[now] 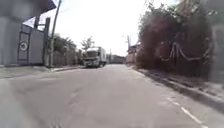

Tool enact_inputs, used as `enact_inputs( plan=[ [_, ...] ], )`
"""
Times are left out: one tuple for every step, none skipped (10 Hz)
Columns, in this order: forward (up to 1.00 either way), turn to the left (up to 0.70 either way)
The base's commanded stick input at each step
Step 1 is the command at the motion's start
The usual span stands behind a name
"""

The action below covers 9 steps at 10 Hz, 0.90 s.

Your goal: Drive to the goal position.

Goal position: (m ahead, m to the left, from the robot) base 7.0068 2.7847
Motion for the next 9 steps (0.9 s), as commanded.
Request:
enact_inputs(
  plan=[
    [1.0,-0.4],
    [1.0,-0.4],
    [1.0,-0.33],
    [1.0,0.0],
    [1.0,0.0],
    [1.0,0.0],
    [1.0,0.0],
    [1.0,0.0],
    [1.0,-0.03]
  ],
)
